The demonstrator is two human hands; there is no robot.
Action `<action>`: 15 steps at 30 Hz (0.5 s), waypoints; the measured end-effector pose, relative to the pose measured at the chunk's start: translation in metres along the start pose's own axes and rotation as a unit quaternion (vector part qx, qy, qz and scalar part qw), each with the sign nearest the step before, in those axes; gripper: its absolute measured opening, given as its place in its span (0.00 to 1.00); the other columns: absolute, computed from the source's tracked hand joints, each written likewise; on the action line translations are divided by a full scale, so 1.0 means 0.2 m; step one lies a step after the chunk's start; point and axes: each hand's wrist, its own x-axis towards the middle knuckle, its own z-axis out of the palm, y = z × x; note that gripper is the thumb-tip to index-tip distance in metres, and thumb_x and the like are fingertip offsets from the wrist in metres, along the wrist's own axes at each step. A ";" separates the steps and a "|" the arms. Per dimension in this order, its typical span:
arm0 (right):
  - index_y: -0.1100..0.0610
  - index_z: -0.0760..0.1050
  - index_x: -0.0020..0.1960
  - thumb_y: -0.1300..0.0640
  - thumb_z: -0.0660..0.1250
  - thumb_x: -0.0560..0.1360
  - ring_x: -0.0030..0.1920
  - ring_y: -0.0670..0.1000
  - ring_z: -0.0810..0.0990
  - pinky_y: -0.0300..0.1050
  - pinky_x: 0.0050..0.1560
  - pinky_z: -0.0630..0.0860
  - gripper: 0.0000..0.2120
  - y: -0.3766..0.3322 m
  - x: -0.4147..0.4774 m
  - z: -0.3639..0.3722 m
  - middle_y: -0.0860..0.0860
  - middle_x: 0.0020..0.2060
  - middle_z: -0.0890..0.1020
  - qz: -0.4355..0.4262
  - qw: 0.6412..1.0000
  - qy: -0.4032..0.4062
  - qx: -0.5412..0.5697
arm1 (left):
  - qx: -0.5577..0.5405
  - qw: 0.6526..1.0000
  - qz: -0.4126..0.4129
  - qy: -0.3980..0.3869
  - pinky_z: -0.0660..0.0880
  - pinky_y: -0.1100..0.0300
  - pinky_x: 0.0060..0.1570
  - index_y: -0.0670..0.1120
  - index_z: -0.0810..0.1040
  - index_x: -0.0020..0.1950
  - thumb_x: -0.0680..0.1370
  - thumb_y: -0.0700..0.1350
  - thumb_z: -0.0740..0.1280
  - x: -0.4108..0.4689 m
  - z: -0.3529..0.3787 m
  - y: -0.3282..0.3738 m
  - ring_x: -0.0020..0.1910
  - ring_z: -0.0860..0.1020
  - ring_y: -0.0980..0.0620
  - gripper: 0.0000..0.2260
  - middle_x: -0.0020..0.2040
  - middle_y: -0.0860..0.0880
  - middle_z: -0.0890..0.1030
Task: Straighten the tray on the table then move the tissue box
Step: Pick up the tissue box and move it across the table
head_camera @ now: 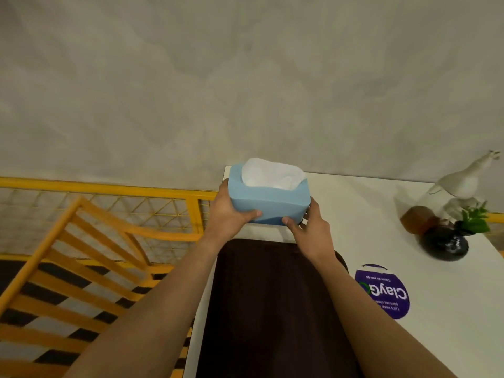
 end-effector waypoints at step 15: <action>0.45 0.58 0.78 0.47 0.74 0.76 0.54 0.41 0.77 0.25 0.44 0.71 0.37 0.13 0.44 0.27 0.33 0.56 0.74 -0.010 0.999 -0.011 0.032 | 0.019 1.000 -0.007 0.010 0.70 0.80 0.42 0.63 0.65 0.66 0.63 0.49 0.84 0.43 -0.01 -0.29 0.53 0.71 0.79 0.40 0.58 0.68 0.74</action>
